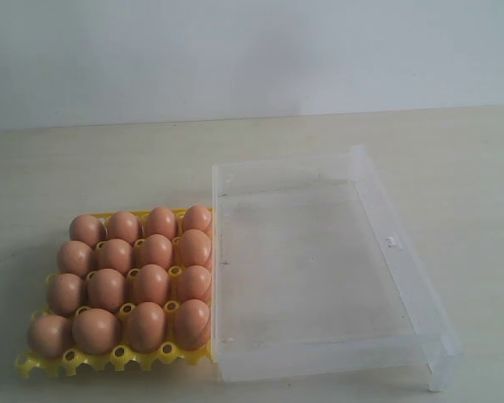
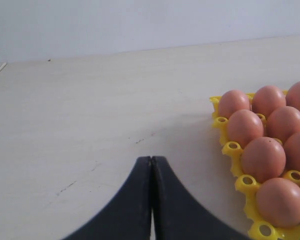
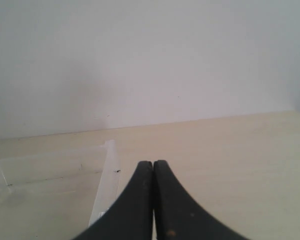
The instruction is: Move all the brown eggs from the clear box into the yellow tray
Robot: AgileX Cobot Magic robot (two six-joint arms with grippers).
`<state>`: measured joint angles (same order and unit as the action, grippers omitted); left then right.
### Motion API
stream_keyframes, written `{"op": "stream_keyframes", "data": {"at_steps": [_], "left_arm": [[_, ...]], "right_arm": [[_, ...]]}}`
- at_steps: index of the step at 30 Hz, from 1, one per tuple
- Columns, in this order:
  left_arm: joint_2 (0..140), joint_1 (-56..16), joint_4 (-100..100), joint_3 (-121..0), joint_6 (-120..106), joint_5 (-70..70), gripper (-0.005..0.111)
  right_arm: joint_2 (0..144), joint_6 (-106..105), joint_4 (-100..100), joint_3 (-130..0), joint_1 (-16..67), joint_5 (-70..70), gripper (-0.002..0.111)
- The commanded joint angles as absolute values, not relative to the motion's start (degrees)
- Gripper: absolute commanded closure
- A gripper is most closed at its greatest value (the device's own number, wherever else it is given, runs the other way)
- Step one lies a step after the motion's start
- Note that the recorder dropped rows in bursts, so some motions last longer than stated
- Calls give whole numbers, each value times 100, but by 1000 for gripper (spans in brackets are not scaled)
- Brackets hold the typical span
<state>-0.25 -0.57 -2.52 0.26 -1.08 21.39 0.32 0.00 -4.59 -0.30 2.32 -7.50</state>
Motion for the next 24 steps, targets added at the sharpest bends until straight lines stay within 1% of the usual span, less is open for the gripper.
{"op": "stream_keyframes", "data": {"at_steps": [1, 24], "left_arm": [[0, -52, -269, 0, -129, 2134, 107], [0, -52, -269, 0, -119, 2082, 107]], "right_arm": [[0, 0, -445, 0, 201, -730, 108], [0, 0, -452, 0, 201, -718, 108]]}}
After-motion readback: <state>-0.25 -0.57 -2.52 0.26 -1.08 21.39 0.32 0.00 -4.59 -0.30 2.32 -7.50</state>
